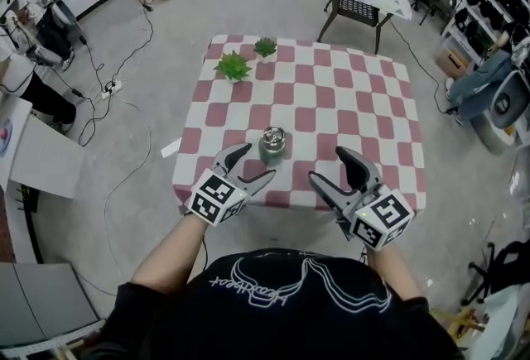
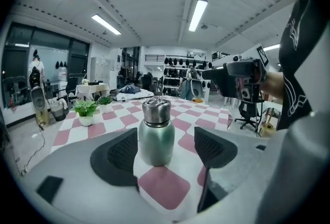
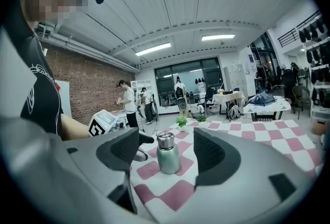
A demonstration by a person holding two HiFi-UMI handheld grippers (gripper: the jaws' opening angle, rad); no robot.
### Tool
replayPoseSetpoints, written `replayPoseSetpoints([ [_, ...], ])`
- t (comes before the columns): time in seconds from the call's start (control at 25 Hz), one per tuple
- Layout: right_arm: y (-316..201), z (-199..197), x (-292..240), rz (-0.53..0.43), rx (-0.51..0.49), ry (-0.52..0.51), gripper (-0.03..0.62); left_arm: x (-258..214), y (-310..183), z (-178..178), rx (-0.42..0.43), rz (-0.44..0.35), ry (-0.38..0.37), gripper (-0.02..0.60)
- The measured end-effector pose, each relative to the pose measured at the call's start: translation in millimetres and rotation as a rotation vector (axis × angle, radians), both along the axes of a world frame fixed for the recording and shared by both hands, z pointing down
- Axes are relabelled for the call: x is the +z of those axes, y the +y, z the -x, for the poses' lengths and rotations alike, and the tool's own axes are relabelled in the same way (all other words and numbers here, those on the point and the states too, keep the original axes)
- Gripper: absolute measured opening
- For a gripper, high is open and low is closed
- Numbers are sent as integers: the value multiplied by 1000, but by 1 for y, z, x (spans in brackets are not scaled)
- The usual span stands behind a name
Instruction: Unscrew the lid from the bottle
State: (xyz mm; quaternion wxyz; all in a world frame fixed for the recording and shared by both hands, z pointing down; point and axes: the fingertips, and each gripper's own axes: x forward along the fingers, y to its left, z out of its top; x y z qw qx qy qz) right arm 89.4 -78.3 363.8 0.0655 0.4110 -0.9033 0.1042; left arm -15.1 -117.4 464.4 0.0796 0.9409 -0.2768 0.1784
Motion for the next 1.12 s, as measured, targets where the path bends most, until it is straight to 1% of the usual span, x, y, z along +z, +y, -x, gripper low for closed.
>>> replayPoseSetpoints([
  [0.08, -5, -1, 6, 11, 1, 3, 327, 6, -9, -6, 24, -29, -22, 334],
  [0.28, -17, -2, 17, 37, 5, 4, 325, 27, -22, -17, 79, 4, -34, 337],
  [0.48, -28, 5, 24, 51, -17, 14, 325, 33, -32, -25, 124, -27, -12, 336],
  [0.92, -36, 20, 31, 72, -47, 9, 316, 37, -38, -28, 126, -39, 8, 334],
  [1.12, -40, 35, 35, 76, -90, 20, 311, 38, -38, -29, 125, -33, 3, 334],
])
